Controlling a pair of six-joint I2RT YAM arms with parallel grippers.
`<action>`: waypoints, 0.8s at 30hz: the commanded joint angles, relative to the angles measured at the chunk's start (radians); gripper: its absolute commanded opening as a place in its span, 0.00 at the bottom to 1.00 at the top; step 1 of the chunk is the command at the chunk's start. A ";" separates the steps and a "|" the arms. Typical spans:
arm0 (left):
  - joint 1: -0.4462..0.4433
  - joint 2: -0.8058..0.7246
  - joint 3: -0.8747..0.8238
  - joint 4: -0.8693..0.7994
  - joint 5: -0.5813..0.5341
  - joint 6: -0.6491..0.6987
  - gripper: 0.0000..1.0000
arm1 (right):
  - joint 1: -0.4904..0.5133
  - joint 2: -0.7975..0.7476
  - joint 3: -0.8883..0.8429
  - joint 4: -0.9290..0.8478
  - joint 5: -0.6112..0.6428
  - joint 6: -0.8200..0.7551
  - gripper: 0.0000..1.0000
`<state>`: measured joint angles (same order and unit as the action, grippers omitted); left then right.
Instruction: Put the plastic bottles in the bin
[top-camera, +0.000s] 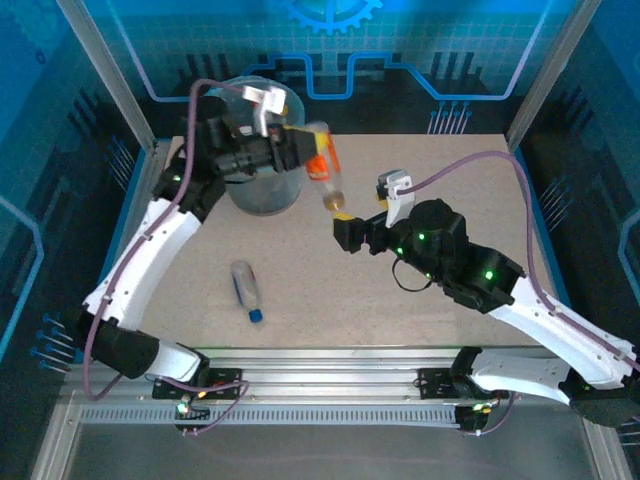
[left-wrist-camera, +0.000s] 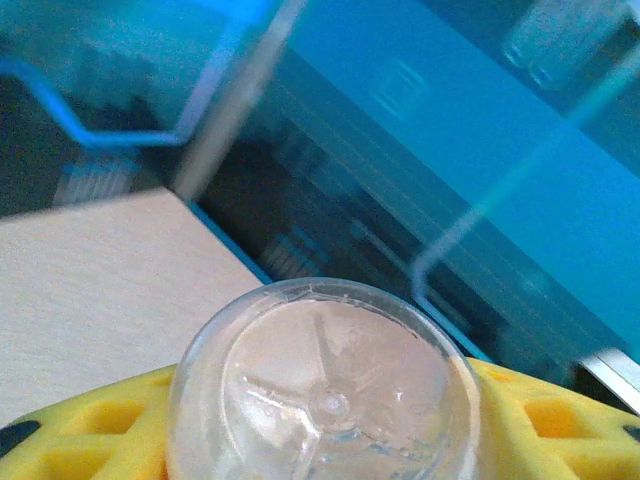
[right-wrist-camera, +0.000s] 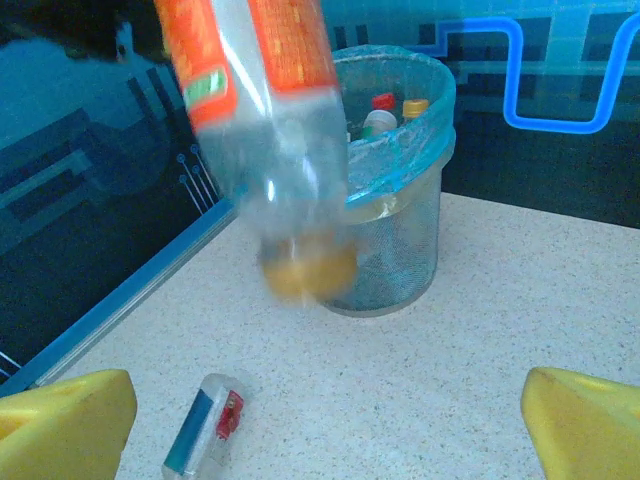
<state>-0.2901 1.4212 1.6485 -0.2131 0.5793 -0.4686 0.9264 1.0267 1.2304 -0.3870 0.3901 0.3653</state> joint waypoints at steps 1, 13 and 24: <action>0.103 -0.023 0.035 -0.006 -0.162 -0.049 0.41 | -0.013 0.034 0.045 0.033 0.011 -0.007 1.00; 0.304 0.159 0.252 -0.039 -0.398 0.071 0.37 | -0.014 0.170 0.144 0.009 -0.050 -0.017 1.00; 0.332 0.377 0.438 -0.093 -0.445 0.185 0.37 | -0.018 0.200 0.144 0.004 -0.054 -0.017 1.00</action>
<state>0.0349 1.7741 2.0300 -0.2901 0.1684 -0.3424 0.9215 1.2140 1.3376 -0.3889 0.3466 0.3576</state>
